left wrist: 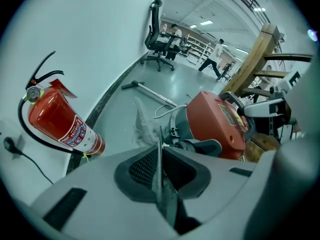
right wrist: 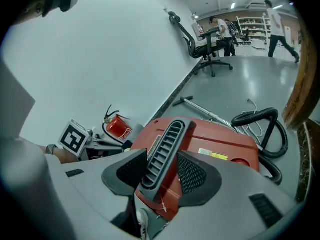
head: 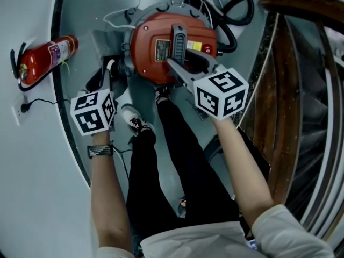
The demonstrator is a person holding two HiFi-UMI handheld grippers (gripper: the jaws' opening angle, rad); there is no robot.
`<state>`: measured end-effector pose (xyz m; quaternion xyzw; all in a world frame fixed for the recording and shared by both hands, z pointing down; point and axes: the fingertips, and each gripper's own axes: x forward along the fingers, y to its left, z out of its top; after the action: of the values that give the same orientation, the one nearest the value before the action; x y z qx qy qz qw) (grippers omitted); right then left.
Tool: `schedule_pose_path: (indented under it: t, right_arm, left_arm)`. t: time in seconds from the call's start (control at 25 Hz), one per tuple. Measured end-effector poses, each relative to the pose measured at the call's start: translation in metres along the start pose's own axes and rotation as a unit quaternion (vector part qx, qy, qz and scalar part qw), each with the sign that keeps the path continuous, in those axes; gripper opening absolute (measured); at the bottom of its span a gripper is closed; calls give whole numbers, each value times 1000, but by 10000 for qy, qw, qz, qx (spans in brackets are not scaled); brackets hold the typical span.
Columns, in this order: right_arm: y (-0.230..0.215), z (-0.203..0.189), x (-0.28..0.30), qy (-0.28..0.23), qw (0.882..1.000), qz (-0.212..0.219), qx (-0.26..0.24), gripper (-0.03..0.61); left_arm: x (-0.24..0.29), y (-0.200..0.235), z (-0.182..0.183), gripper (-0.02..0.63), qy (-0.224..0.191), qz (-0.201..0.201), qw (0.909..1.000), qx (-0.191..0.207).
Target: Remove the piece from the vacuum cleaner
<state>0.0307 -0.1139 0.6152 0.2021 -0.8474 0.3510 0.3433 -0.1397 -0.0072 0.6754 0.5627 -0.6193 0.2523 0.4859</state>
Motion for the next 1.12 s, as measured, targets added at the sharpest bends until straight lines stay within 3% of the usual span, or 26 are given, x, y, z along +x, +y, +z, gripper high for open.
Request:
schedule_pose_path:
  t: [0.32,0.52,0.72,0.96,1.12]
  right_arm:
    - [0,0,0,-6,10000,-20,-15,184]
    - [0,0,0,-2,10000,-28,-48,184]
    - [0,1,1,0,9999,4,-104,187]
    - [0,1,1,42,9998,12,-186,190]
    - [0,2,1,59,9997,25,-216,193]
  left_arm:
    - [-1,2,-1,37,-113,210,9995,-207]
    - [0,4,-1,37,-139,129,9989,-425]
    - [0,0,-1,38,46,173,9990,412]
    - [1,-2,0,41,57,86,9973,725]
    - [1,-2,0,44,81,25,9920,1263]
